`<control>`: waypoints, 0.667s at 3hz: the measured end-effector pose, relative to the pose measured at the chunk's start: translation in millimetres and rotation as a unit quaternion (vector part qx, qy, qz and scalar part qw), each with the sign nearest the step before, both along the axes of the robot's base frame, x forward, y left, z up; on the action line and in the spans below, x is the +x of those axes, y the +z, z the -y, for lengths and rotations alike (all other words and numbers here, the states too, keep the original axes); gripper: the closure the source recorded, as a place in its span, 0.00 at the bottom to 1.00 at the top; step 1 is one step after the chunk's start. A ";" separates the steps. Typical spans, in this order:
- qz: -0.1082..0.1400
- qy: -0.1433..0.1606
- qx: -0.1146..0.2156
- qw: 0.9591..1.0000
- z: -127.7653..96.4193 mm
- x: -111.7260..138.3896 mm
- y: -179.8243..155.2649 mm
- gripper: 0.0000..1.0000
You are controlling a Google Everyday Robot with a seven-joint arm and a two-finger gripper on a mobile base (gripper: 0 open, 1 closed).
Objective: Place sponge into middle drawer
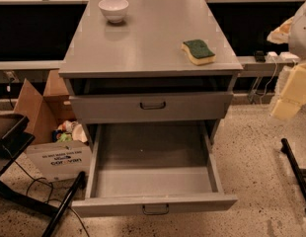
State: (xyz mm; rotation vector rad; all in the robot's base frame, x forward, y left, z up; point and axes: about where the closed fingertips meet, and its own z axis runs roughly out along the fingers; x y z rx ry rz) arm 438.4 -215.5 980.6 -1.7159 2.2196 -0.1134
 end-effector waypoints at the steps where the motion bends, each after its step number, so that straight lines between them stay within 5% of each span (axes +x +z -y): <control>1: 0.000 0.000 0.000 1.000 0.0 0.2 -0.1 0.00; 2: 0.013 0.009 0.033 0.999 5.2 30.9 -16.9 0.00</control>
Offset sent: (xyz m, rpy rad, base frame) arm 0.0838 -0.0168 -0.0488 0.1840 -0.0548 0.0479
